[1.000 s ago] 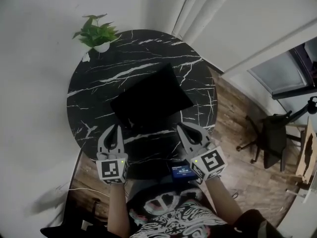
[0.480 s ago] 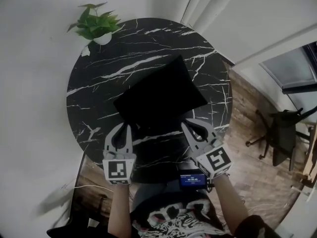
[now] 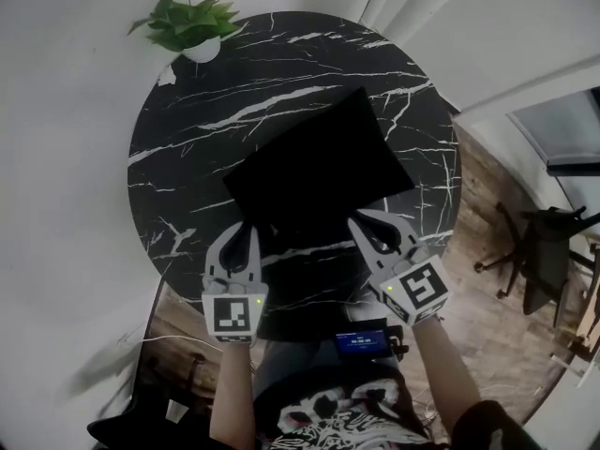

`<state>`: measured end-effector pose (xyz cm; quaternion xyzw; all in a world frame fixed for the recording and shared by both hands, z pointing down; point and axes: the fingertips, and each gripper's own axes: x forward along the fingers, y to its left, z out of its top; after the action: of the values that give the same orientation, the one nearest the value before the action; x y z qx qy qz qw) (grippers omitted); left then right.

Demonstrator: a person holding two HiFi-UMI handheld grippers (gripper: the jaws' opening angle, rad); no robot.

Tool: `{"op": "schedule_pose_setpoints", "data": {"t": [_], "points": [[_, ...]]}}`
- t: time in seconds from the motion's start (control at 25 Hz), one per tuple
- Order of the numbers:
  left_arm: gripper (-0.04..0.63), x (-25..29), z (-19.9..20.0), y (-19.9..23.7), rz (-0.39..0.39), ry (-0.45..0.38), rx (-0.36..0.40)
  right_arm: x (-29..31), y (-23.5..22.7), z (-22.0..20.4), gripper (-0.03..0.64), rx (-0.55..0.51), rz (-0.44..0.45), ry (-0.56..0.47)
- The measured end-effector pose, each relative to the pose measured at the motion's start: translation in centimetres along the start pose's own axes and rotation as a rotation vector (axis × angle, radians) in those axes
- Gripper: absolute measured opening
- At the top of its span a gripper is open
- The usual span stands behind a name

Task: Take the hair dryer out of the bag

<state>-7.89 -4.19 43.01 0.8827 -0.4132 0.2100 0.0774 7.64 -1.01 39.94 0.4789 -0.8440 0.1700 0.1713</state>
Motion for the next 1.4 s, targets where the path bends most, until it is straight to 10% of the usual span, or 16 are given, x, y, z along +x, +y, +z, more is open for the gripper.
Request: {"op": "schedule_pose_setpoints", "data": {"t": [0.52,0.8,1.4], "points": [[0.04,2.9,-0.1,0.1,-0.041,-0.035,0.124,2.7,-0.2,-0.4,0.027,-0.175,0.002,-0.07],[0.162,4.4,-1.2,-0.6,-0.073,0.047,0.173,3.5,-1.1,-1.8,0.16,-0.347,0.001,0.013],[0.236,6.7,-1.0,-1.9,-0.219,0.104,0.215,3.9,-3.1,-2.9,0.213,-0.41,-0.073,0.095]]}}
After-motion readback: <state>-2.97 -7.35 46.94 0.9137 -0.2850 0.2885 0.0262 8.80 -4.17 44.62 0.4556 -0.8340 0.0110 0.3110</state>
